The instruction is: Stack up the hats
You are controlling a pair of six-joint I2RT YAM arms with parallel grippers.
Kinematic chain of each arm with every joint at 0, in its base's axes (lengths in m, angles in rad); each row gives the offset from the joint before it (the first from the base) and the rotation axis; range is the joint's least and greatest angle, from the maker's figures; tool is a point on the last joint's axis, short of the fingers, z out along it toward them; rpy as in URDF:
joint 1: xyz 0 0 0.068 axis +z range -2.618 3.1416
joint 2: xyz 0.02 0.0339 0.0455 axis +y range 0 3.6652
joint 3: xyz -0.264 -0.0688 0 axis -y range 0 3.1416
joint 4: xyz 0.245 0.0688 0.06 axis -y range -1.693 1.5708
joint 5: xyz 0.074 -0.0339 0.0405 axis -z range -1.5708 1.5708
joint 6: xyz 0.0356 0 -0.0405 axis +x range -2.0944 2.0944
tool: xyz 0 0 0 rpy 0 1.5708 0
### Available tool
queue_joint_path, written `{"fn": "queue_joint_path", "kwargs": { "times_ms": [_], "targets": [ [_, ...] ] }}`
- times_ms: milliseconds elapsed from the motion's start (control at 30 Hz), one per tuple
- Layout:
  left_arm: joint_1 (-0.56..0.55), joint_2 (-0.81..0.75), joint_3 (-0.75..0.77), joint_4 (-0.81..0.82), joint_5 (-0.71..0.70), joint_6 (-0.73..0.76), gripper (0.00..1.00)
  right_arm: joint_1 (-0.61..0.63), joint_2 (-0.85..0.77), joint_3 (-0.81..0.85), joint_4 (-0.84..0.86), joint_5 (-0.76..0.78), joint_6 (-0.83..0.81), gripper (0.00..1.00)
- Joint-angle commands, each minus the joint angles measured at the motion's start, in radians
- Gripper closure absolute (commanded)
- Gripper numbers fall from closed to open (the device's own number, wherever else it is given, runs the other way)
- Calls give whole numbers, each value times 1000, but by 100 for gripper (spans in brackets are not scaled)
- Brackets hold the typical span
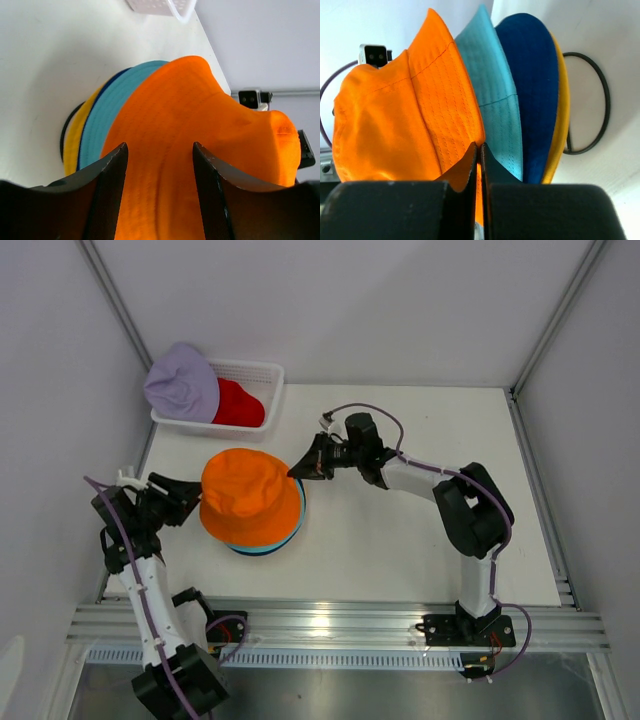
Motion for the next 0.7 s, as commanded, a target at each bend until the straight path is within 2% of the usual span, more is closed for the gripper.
{"fn": "queue_joint_path", "kwargs": {
  "times_ms": [0,167,400,500,667],
  "targets": [
    [65,-32,-30,-46,22,-8,42,-8,3,-3,-72,40,-28,100],
    [127,-56,-98,-53,26,-8,41,-9,-7,0,-133,69,-64,100],
    [139,-73,-213,170,213,-141,45,-8,-18,1,-147,74,-64,100],
    [141,-81,-225,209,269,-160,48,-8,-23,1,-149,76,-61,100],
    [141,-93,-224,238,298,-175,47,-2,-32,-2,-140,94,-51,100]
  ]
}}
